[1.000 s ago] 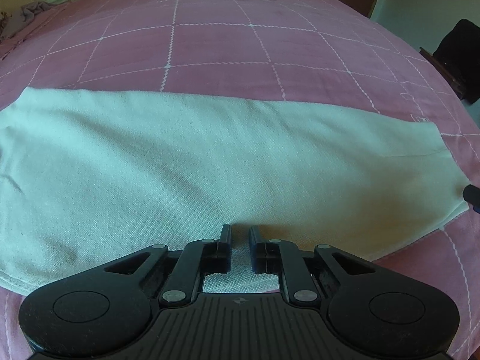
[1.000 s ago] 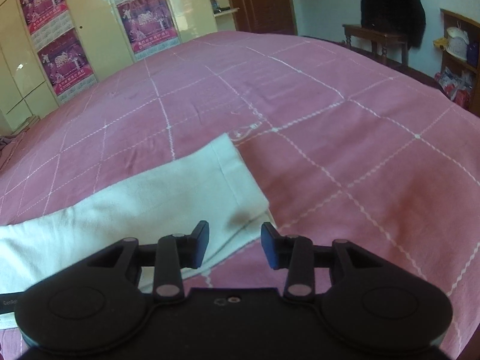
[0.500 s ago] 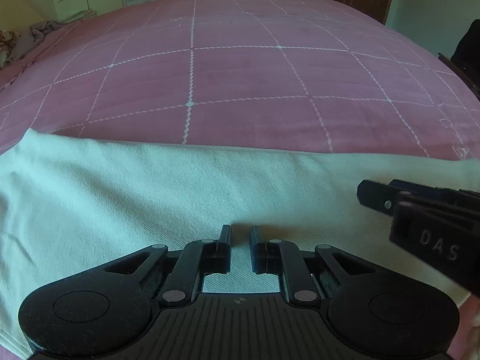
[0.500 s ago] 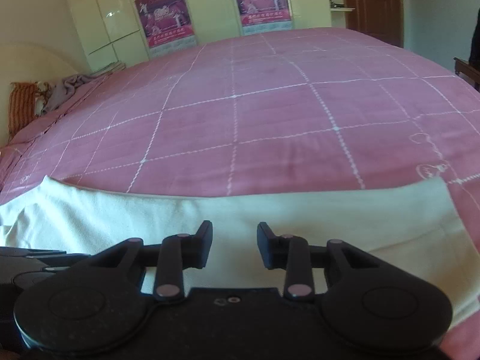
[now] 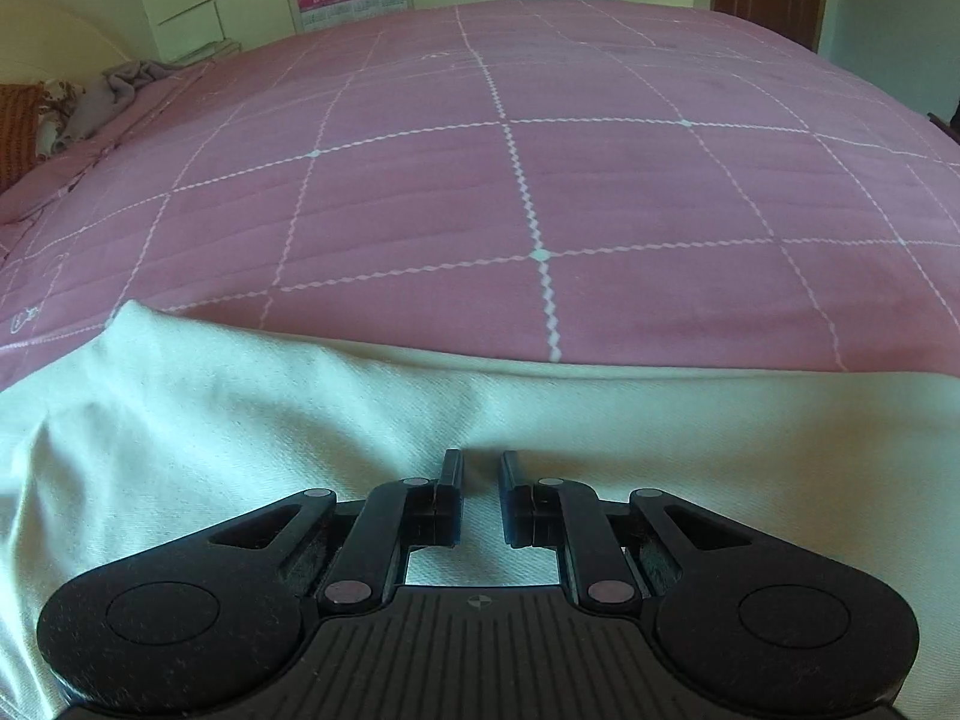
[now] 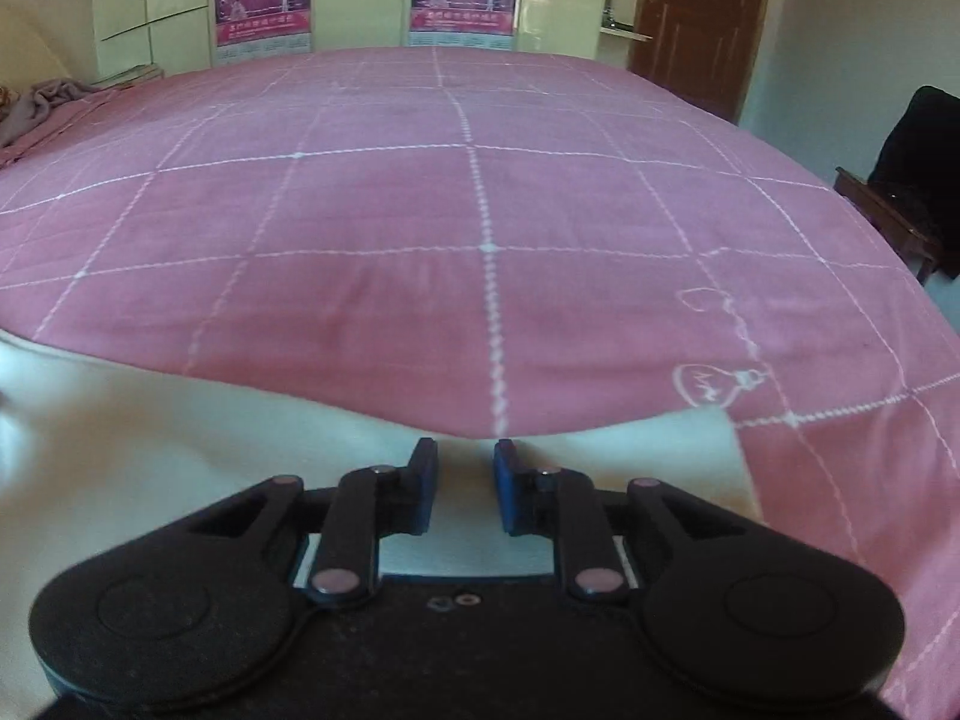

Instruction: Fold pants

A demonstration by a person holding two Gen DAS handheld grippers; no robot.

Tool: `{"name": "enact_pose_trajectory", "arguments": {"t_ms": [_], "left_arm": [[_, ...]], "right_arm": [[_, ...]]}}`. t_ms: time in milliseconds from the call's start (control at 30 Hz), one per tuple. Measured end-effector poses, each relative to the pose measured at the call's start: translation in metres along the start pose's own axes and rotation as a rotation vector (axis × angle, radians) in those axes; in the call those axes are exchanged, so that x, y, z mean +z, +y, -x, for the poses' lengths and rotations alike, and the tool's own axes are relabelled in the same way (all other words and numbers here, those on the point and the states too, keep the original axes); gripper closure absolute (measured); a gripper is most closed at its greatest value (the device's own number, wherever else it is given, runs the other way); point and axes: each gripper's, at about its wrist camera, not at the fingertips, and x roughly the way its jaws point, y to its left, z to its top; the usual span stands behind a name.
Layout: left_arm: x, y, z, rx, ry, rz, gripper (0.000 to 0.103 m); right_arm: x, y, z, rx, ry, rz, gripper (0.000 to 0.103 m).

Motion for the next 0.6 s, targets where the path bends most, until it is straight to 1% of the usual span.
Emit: {"name": "enact_pose_trajectory", "arguments": {"t_ms": [67, 133, 200, 267, 400, 467, 500, 533, 600], "left_arm": [[-0.003, 0.005, -0.001, -0.003, -0.003, 0.001, 0.090], [-0.006, 0.008, 0.000, 0.014, -0.008, -0.014, 0.089], [-0.011, 0.016, 0.000, 0.030, -0.015, -0.009, 0.089], [-0.014, 0.024, 0.001, 0.036, -0.016, -0.001, 0.089], [-0.016, 0.033, 0.003, 0.048, -0.008, 0.013, 0.089], [-0.020, 0.039, 0.009, 0.051, -0.004, 0.024, 0.089], [-0.021, 0.038, 0.012, 0.056, -0.002, 0.023, 0.089], [-0.023, 0.038, 0.017, 0.056, -0.001, 0.028, 0.089], [-0.030, 0.039, 0.029, 0.024, -0.006, 0.061, 0.089]], "right_arm": [[-0.002, -0.009, -0.001, -0.019, 0.002, 0.003, 0.085], [-0.004, -0.014, -0.001, -0.042, 0.003, 0.012, 0.085], [-0.004, -0.019, -0.003, -0.063, 0.002, -0.014, 0.085], [-0.006, -0.026, -0.002, -0.058, 0.004, -0.060, 0.085], [-0.010, -0.023, 0.003, -0.083, 0.011, -0.055, 0.084], [-0.008, -0.021, 0.011, -0.090, 0.015, -0.088, 0.083], [-0.007, -0.019, 0.018, -0.083, 0.006, -0.102, 0.082], [-0.008, -0.016, 0.027, -0.058, -0.013, -0.113, 0.080], [-0.011, -0.003, 0.042, -0.009, -0.037, -0.108, 0.080]]}}
